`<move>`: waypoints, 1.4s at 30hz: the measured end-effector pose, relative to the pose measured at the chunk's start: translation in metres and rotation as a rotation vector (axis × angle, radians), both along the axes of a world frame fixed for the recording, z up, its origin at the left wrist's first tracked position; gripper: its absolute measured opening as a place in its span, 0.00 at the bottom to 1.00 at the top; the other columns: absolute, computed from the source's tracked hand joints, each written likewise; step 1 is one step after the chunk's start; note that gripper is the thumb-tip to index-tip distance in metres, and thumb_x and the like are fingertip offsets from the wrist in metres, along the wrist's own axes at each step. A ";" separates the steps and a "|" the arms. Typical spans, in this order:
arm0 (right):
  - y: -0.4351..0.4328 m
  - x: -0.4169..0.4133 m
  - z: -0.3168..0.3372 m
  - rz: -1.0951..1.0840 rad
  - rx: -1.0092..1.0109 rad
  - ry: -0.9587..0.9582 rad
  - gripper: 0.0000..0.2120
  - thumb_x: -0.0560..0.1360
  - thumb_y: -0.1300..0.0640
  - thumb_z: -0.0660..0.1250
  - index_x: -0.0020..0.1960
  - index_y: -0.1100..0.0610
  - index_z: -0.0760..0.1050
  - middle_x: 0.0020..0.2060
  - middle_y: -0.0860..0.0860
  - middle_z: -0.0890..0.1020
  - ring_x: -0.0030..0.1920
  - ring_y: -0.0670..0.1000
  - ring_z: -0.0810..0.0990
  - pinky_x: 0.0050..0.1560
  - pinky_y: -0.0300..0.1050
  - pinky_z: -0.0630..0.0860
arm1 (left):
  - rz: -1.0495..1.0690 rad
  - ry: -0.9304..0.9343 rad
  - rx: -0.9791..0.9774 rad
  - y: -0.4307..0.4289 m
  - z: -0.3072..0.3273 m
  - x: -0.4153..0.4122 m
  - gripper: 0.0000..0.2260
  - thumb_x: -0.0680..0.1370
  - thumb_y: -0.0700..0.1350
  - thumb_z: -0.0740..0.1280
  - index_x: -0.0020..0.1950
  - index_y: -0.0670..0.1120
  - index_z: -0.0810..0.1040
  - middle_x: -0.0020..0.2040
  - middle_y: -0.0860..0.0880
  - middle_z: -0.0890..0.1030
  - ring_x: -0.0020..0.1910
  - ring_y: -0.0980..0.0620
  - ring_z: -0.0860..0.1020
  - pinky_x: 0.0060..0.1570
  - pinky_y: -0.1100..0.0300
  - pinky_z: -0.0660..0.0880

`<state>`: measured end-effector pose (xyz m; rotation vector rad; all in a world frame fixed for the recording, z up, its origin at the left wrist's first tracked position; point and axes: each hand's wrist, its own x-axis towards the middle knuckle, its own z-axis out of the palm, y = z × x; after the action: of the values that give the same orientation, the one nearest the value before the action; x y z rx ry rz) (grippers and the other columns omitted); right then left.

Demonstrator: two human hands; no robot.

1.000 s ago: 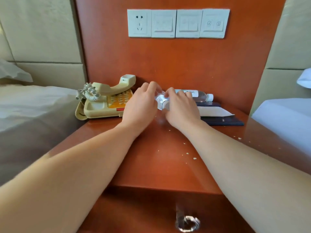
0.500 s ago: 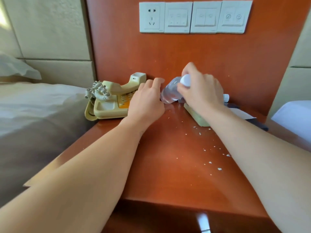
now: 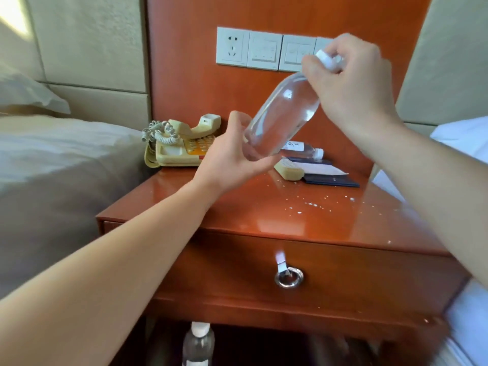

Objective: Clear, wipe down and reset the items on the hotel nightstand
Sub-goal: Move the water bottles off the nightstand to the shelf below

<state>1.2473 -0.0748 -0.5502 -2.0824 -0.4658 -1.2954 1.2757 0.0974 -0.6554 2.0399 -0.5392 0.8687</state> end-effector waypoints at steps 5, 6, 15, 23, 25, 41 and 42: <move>0.005 -0.034 0.015 0.020 0.073 0.135 0.17 0.72 0.45 0.65 0.45 0.59 0.80 0.32 0.44 0.75 0.37 0.45 0.73 0.32 0.39 0.65 | 0.058 0.004 -0.057 0.001 0.001 -0.053 0.22 0.67 0.61 0.76 0.54 0.54 0.73 0.49 0.59 0.79 0.48 0.70 0.75 0.44 0.77 0.68; 0.006 -0.041 0.017 0.044 0.081 0.176 0.18 0.71 0.44 0.66 0.44 0.60 0.80 0.31 0.45 0.76 0.36 0.45 0.74 0.32 0.38 0.66 | 0.038 0.026 -0.088 0.002 0.000 -0.064 0.20 0.67 0.61 0.76 0.54 0.55 0.75 0.48 0.60 0.80 0.48 0.70 0.76 0.44 0.78 0.68; 0.040 -0.103 -0.016 0.426 0.372 0.472 0.19 0.67 0.38 0.70 0.37 0.55 0.76 0.36 0.51 0.82 0.40 0.50 0.81 0.48 0.50 0.79 | -0.242 0.104 -0.587 -0.008 -0.053 -0.172 0.17 0.73 0.50 0.74 0.58 0.43 0.79 0.50 0.50 0.85 0.51 0.53 0.83 0.46 0.60 0.79; 0.042 -0.162 -0.158 0.683 0.560 0.688 0.12 0.69 0.44 0.71 0.47 0.50 0.83 0.46 0.48 0.85 0.53 0.49 0.82 0.58 0.52 0.77 | -0.213 0.286 -0.737 -0.020 -0.166 -0.236 0.15 0.75 0.51 0.72 0.57 0.43 0.78 0.50 0.45 0.85 0.49 0.47 0.84 0.48 0.54 0.81; 0.040 -0.168 -0.190 0.611 0.552 0.738 0.10 0.73 0.47 0.70 0.49 0.52 0.82 0.46 0.47 0.85 0.51 0.47 0.82 0.52 0.48 0.77 | -0.222 0.385 -0.762 -0.019 -0.194 -0.248 0.14 0.75 0.49 0.69 0.57 0.44 0.78 0.49 0.47 0.85 0.49 0.50 0.83 0.47 0.59 0.80; 0.025 -0.162 -0.347 0.197 0.446 0.876 0.10 0.75 0.54 0.69 0.55 0.55 0.80 0.49 0.48 0.83 0.52 0.46 0.80 0.56 0.46 0.76 | 0.079 0.972 -0.505 -0.013 -0.324 -0.234 0.21 0.78 0.50 0.68 0.68 0.48 0.67 0.62 0.50 0.75 0.56 0.54 0.77 0.55 0.60 0.74; 0.027 -0.159 -0.351 0.164 0.468 0.858 0.10 0.75 0.54 0.69 0.56 0.55 0.80 0.49 0.47 0.83 0.52 0.46 0.80 0.55 0.45 0.76 | 0.136 0.884 -0.466 -0.007 -0.326 -0.227 0.18 0.79 0.47 0.69 0.66 0.48 0.67 0.63 0.49 0.74 0.56 0.56 0.77 0.54 0.65 0.73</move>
<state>1.0882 -0.0478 -0.9015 -1.9109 0.0546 -0.2866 1.0489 0.0900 -0.9816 1.7948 0.2728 0.0785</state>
